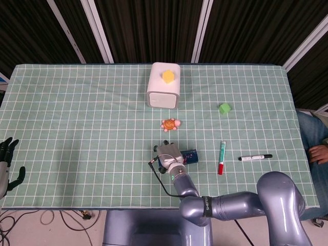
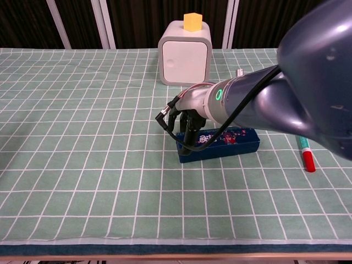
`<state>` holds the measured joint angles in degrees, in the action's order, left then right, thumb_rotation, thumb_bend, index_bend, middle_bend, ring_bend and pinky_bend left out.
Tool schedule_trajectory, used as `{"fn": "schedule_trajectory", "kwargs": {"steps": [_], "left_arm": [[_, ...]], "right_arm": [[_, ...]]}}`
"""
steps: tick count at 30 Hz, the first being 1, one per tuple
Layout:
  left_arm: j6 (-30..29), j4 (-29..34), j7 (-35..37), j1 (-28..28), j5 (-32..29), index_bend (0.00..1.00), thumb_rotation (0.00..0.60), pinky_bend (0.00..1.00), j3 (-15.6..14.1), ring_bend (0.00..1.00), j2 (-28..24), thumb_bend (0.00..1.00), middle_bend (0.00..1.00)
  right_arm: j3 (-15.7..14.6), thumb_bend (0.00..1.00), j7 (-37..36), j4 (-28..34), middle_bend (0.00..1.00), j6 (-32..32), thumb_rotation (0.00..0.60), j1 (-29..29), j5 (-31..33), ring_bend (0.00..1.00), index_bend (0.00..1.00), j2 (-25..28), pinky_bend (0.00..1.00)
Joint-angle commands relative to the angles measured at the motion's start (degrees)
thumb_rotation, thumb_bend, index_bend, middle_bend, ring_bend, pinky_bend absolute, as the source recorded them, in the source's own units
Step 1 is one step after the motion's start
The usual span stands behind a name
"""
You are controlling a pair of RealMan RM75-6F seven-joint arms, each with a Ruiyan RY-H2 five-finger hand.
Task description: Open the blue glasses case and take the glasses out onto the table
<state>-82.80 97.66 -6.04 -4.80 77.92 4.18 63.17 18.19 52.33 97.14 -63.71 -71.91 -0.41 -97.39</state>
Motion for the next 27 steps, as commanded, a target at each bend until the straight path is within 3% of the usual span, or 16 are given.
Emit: {"fn": "schedule_trajectory", "kwargs": {"steps": [1,10,19,27], "left_arm": [[0.0,0.0,0.0,0.0,0.0,0.03,0.6,0.0,0.0,0.0,0.0,0.46,0.0],[0.1,0.1,-0.1,0.0,-0.1,0.03,0.6,0.0,0.0,0.0,0.0,0.46,0.0],[0.2,0.2,-0.1,0.0,-0.1,0.03,0.6,0.0,-0.1,0.0,0.0,0.46,0.0],[0.1,0.2,0.0,0.0,-0.1,0.03,0.6,0.0,-0.1,0.0,-0.1,0.46,0.0]], "right_arm": [[-0.1,0.37,-0.1,-0.1,0.35,0.0,0.6,0.0,-0.2,0.1,0.26,0.0,0.2],[0.1,0.4,-0.1,0.5,0.36,0.0,0.6,0.0,-0.1,0.1,0.29,0.4,0.2],[0.5,0.51,0.6,1.3,0.35,0.6,0.6,-0.7,1.1,0.13,0.31,1.5,0.2],[0.2,0.53,1.5,1.1,0.35,0.2,0.6,-1.6,1.7,0.13,0.31,1.4,0.2]]}}
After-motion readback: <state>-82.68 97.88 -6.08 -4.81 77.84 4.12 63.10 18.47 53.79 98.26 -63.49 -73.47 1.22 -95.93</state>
